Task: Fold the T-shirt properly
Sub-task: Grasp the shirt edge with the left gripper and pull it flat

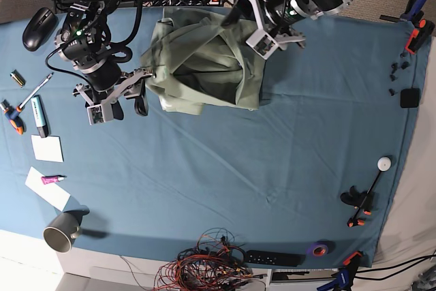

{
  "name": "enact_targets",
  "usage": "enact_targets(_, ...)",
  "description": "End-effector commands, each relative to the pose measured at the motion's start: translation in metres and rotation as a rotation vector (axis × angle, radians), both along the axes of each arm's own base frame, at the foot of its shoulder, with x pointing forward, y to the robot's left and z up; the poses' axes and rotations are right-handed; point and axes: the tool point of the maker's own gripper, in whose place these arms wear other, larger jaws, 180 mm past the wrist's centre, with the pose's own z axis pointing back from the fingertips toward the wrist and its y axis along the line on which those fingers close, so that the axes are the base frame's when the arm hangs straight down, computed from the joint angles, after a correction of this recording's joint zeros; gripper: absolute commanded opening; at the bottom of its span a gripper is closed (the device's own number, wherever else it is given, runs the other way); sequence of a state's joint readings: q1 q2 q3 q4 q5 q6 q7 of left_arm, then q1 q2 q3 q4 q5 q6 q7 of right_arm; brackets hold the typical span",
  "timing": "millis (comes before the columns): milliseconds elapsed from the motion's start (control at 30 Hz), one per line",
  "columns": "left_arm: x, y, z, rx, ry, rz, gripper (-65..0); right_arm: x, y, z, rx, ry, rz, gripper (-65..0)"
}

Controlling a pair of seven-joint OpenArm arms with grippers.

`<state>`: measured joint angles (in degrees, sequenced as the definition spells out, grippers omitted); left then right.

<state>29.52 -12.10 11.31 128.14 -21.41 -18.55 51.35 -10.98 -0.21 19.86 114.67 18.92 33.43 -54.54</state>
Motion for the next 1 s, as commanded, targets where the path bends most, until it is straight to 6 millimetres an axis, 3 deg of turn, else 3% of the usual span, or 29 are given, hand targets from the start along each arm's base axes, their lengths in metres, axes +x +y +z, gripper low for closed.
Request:
enact_targets(0, 0.003, -0.003, 0.008, -0.026, -0.025, 0.004, -31.5, 0.007, 0.001, 0.013, 0.013, -0.056, 0.004, -30.4)
enact_targets(133, 0.002, -0.001, -0.001, -0.013, 0.002, 0.017, -30.4, 0.007, 0.001, 0.013, 0.013, -0.056, 0.004, -30.4)
enact_targets(300, -0.004, -0.003, -0.015, -0.025, 0.06, 0.016, -21.3, 0.007, 0.002, 0.013, 0.013, -0.057, 0.004, -30.4)
enact_targets(467, 0.0, -0.005, -0.011, -0.057, 0.057, 0.048, -21.2, 0.007, 0.001, 0.013, 0.013, -0.057, 0.004, -30.4)
enact_targets(767, -0.009, -0.036, -0.008, -0.044, 0.029, 0.021, -21.3, 0.007, 0.002, 0.014, 0.016, -0.057, 0.005, -30.4)
enact_targets(833, -0.009, -0.039, -0.007, -0.043, 0.021, 0.011, -22.2, 0.007, 0.002, 0.014, 0.016, -0.057, 0.005, -30.4)
enact_targets(967, -0.005, -0.037, -0.007, -0.034, 0.019, 0.034, -32.5, 0.007, 0.002, 0.014, 0.016, -0.057, 0.005, -30.4)
